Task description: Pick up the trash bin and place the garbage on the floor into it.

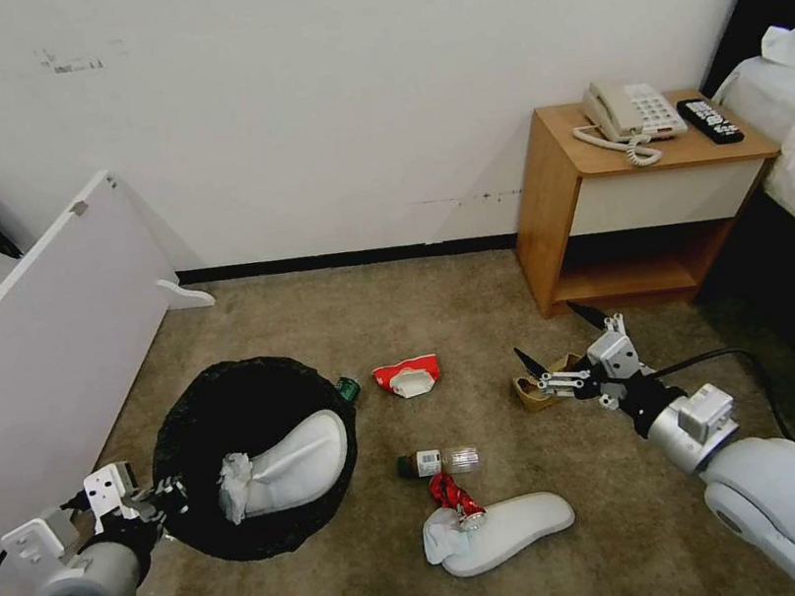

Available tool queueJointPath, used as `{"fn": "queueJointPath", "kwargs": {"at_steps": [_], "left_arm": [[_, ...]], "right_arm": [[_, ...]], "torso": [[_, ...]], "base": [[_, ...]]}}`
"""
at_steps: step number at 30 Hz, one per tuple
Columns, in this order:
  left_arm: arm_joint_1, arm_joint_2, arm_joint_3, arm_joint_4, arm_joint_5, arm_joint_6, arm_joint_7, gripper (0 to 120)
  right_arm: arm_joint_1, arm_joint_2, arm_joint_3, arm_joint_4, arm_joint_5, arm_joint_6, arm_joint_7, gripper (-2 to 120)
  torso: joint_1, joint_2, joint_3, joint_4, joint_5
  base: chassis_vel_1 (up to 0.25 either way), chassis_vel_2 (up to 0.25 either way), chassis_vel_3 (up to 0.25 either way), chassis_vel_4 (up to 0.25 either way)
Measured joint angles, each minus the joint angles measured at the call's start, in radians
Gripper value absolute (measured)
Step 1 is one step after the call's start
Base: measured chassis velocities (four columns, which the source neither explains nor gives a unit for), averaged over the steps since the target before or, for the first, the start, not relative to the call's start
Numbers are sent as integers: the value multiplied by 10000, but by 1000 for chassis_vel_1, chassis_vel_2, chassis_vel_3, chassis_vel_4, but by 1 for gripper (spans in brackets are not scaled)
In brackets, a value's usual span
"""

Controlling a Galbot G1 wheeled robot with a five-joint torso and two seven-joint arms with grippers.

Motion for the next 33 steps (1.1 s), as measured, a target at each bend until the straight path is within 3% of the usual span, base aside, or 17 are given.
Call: {"fn": "queueJointPath", "kwargs": {"at_steps": [7, 10, 13, 16, 19, 23, 30, 33], "left_arm": [[-3, -193, -44, 66, 354, -28, 129, 1], [35, -293, -116, 102, 474, -32, 164, 1], [-7, -296, -69, 155, 504, -32, 171, 1], [-346, -192, 279, 542, 633, -32, 314, 1], [-470, -180, 398, 734, 677, -33, 422, 1], [-525, -258, 474, 873, 793, -83, 577, 1], [-762, -297, 707, 953, 887, -107, 718, 1], [-854, -338, 775, 1094, 983, -142, 871, 1]], "right_arm": [[1382, -102, -1529, -559, 1042, -295, 475, 100], [2711, -139, -2958, -1072, 2065, -682, 911, 100], [2973, -170, -3279, -1216, 2512, -920, 1006, 100], [3198, -780, -4008, -1234, 4383, -1706, 1699, 100], [3393, -1026, -4420, -1329, 5024, -1988, 1948, 100], [4132, -886, -5512, -1665, 6023, -2305, 2525, 100], [5100, -650, -6865, -2026, 7336, -2819, 3257, 100], [6008, -464, -7791, -2280, 8463, -3101, 3779, 100]], "torso": [[0, 0, 1, 1, 1], [0, 0, 1, 8, 1], [0, -1, 1, 8, 3], [0, 0, 1, -3, 2], [0, 0, 1, -7, -5], [1, 0, 1, 4, 2], [0, -1, 1, 0, 1], [0, 1, 2, 0, -2]], "base": [[0, 0, 0, 0], [0, 0, 0, 0], [0, 0, 0, 0], [0, 0, 0, 0], [0, 0, 0, 0], [0, 0, 0, 0], [0, 0, 0, 0], [0, 0, 0, 0]]}}
